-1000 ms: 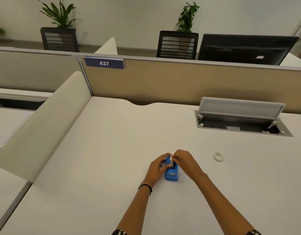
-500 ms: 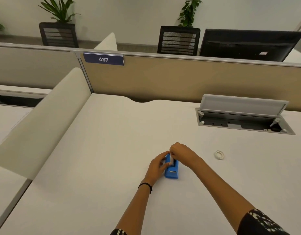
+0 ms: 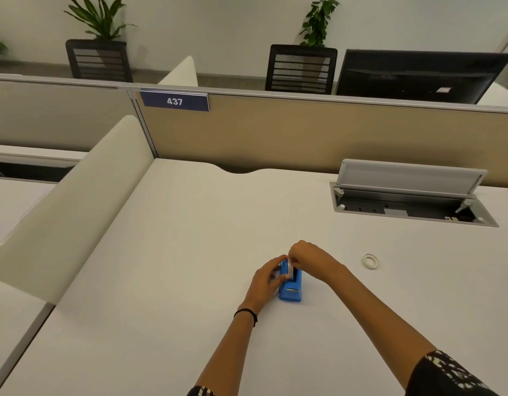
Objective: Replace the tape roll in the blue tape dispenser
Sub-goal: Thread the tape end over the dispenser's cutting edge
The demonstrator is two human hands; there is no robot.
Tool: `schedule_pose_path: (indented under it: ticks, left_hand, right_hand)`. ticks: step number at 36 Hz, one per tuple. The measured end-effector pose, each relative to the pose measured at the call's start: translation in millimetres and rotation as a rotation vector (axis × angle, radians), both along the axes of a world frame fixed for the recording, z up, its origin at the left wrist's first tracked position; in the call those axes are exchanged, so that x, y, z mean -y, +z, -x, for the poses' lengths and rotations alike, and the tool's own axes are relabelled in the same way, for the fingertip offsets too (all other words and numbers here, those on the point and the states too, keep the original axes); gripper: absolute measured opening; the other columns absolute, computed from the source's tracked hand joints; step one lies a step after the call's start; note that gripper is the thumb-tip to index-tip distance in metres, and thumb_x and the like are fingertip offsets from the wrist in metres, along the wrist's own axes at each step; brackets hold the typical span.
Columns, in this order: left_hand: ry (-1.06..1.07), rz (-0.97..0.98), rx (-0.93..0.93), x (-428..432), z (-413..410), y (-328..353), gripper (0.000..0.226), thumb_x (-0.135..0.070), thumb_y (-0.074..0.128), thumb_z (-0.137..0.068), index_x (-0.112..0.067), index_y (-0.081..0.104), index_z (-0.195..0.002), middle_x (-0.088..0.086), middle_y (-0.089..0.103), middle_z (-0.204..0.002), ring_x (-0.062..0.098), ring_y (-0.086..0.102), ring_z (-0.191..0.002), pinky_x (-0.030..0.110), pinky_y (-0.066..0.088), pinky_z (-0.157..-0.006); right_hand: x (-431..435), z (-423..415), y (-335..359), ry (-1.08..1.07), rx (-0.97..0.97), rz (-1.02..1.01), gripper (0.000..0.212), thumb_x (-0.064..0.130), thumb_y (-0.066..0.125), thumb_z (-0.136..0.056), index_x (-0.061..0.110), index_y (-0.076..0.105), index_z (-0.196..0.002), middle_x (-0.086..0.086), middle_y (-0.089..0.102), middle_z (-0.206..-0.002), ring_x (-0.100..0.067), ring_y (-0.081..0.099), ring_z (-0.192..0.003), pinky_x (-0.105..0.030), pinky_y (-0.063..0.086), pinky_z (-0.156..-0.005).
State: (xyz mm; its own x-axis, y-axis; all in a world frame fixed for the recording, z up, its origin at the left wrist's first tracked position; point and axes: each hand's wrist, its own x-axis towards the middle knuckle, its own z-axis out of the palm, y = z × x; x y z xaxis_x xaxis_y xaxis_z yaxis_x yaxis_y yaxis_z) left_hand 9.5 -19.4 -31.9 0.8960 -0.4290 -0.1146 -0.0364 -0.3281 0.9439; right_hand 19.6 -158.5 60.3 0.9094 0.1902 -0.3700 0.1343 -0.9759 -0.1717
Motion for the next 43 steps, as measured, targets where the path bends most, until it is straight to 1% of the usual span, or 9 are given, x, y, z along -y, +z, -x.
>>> schedule_pose_path:
  ticks: [7,15,19,22,25,31,36,41,43]
  left_hand:
    - [0.003,0.003,-0.005,0,0,-1,0.043,-0.021,0.06,-0.087,-0.025,0.046,-0.128,-0.01,0.052,-0.117,0.01,0.05,-0.106,0.017,0.041,-0.088]
    - [0.003,0.0,0.001,0,0,2,0.043,-0.025,0.06,-0.087,-0.023,0.048,-0.128,-0.008,0.055,-0.119,0.01,0.052,-0.106,0.01,0.041,-0.083]
    - [-0.004,0.001,0.0,0,0,2,0.043,-0.025,0.06,-0.087,-0.026,0.048,-0.128,-0.008,0.055,-0.121,0.01,0.052,-0.107,0.013,0.041,-0.086]
    - [-0.005,0.007,0.005,0,0,1,0.042,-0.025,0.06,-0.087,-0.028,0.047,-0.127,-0.011,0.053,-0.119,0.01,0.052,-0.106,0.011,0.042,-0.084]
    - [-0.001,0.018,0.001,-1,1,1,0.042,-0.025,0.06,-0.087,-0.028,0.047,-0.127,-0.011,0.053,-0.119,0.01,0.052,-0.106,0.011,0.043,-0.083]
    - [-0.008,0.024,0.017,-2,1,2,0.039,-0.027,0.06,-0.087,-0.038,0.044,-0.121,-0.012,0.054,-0.12,0.009,0.053,-0.107,0.011,0.043,-0.083]
    - [-0.007,0.005,0.019,-2,0,-2,0.044,-0.027,0.059,-0.087,-0.025,0.046,-0.129,-0.002,0.054,-0.128,0.011,0.052,-0.109,0.012,0.043,-0.085]
    - [-0.003,0.002,0.014,-1,1,-2,0.04,-0.026,0.059,-0.088,-0.032,0.044,-0.124,-0.01,0.052,-0.122,0.009,0.051,-0.107,0.013,0.042,-0.085]
    - [-0.001,-0.002,0.01,0,0,-2,0.041,-0.026,0.059,-0.088,-0.031,0.044,-0.126,-0.01,0.052,-0.12,0.009,0.051,-0.107,0.013,0.042,-0.085]
  right_hand:
    - [-1,-2,3,0.01,-0.012,0.012,0.014,-0.001,0.051,-0.085,-0.002,0.063,-0.079,-0.011,0.049,-0.073,-0.021,0.044,-0.063,-0.026,0.035,-0.057]
    - [2,2,1,-0.023,0.034,-0.051,0.016,0.002,0.051,-0.086,-0.004,0.065,-0.084,-0.01,0.05,-0.072,-0.02,0.045,-0.063,-0.025,0.037,-0.062]
    - [6,5,-4,-0.093,0.037,-0.132,0.019,0.004,0.049,-0.087,-0.006,0.065,-0.085,-0.022,0.063,-0.079,-0.02,0.044,-0.063,-0.028,0.038,-0.062]
    - [7,12,-7,-0.131,0.072,-0.184,0.023,0.01,0.046,-0.091,-0.004,0.064,-0.09,-0.022,0.066,-0.093,-0.031,0.058,-0.075,-0.034,0.047,-0.069]
    - [6,23,-10,-0.133,0.134,-0.216,0.021,0.011,0.047,-0.092,-0.002,0.063,-0.097,-0.019,0.063,-0.101,-0.032,0.06,-0.09,-0.033,0.047,-0.075]
    - [8,39,-24,-0.202,0.3,-0.386,0.013,0.014,0.054,-0.09,0.007,0.065,-0.09,-0.011,0.063,-0.095,-0.018,0.056,-0.077,-0.025,0.047,-0.071]
    - [7,38,-29,-0.223,0.324,-0.422,0.013,0.012,0.054,-0.089,0.005,0.066,-0.086,-0.013,0.065,-0.094,-0.019,0.058,-0.076,-0.026,0.048,-0.071]
    - [7,39,-32,-0.155,0.359,-0.367,0.013,0.013,0.054,-0.09,0.002,0.062,-0.091,-0.014,0.065,-0.095,-0.023,0.059,-0.079,-0.023,0.044,-0.07]
    - [6,39,-32,-0.071,0.376,-0.276,0.011,0.01,0.062,-0.084,0.0,0.062,-0.09,-0.017,0.066,-0.09,-0.026,0.06,-0.074,-0.022,0.04,-0.063]
